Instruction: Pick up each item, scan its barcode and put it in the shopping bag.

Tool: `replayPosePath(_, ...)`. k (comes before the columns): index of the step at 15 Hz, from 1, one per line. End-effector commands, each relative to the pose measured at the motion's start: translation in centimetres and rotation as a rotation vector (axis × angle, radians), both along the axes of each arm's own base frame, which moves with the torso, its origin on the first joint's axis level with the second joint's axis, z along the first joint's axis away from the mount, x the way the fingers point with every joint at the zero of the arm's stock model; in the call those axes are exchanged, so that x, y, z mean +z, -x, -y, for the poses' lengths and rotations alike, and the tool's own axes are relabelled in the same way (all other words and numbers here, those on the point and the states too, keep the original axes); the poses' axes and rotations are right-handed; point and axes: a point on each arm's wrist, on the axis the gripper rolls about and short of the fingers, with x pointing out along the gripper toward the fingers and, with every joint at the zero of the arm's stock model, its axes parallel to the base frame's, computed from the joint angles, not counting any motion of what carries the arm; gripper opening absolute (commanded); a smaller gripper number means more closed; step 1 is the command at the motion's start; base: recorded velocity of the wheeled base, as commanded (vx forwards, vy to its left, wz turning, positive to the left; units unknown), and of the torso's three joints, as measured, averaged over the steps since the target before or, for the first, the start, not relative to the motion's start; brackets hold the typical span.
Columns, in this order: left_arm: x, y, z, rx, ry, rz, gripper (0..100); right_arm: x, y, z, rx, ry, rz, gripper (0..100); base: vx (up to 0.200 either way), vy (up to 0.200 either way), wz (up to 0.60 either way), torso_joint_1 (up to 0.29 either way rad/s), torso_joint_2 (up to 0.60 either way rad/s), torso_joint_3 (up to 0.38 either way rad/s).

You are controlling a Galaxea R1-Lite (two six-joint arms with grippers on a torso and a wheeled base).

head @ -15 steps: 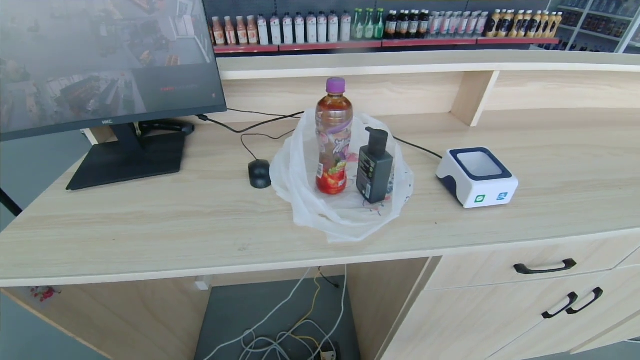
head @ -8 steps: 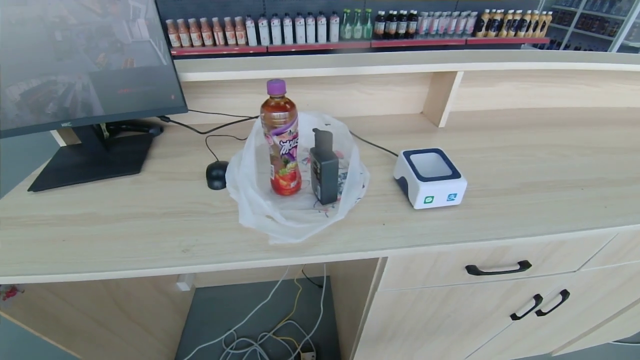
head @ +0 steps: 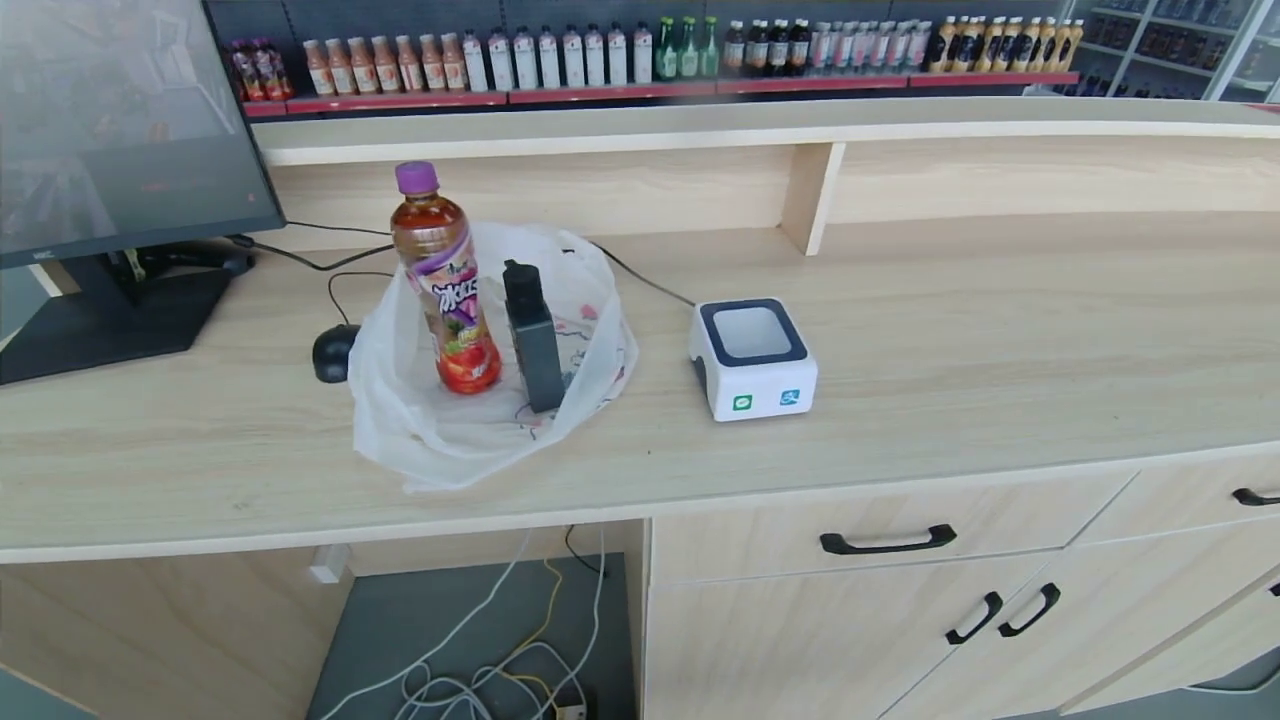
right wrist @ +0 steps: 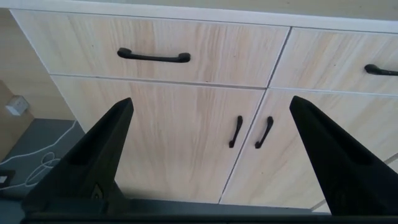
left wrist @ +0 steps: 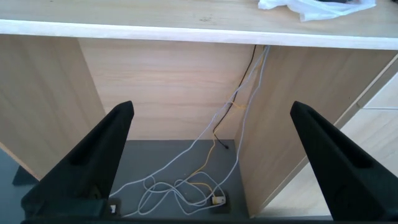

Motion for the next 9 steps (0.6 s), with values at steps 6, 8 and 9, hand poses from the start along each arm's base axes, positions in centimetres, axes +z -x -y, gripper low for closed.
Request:
replayPosePath(6, 0.00, 0.00, 0.00, -0.001, 0.000, 0.000, 100, 0.01, 0.00, 0.00, 0.000, 0.002, 0.001, 100, 0.000, -0.100, 0.00, 0.000, 0.00, 0.000)
replayPosePath(8, 0.00, 0.00, 0.00, 0.001, 0.000, 0.000, 100, 0.01, 0.00, 0.00, 0.000, 0.002, 0.001, 100, 0.000, 0.000, 0.00, 0.000, 0.00, 0.000)
replayPosePath(9, 0.00, 0.00, 0.00, 0.001, 0.000, 0.000, 100, 0.01, 0.00, 0.00, 0.000, 0.002, 0.001, 100, 0.000, 0.000, 0.00, 0.000, 0.00, 0.000)
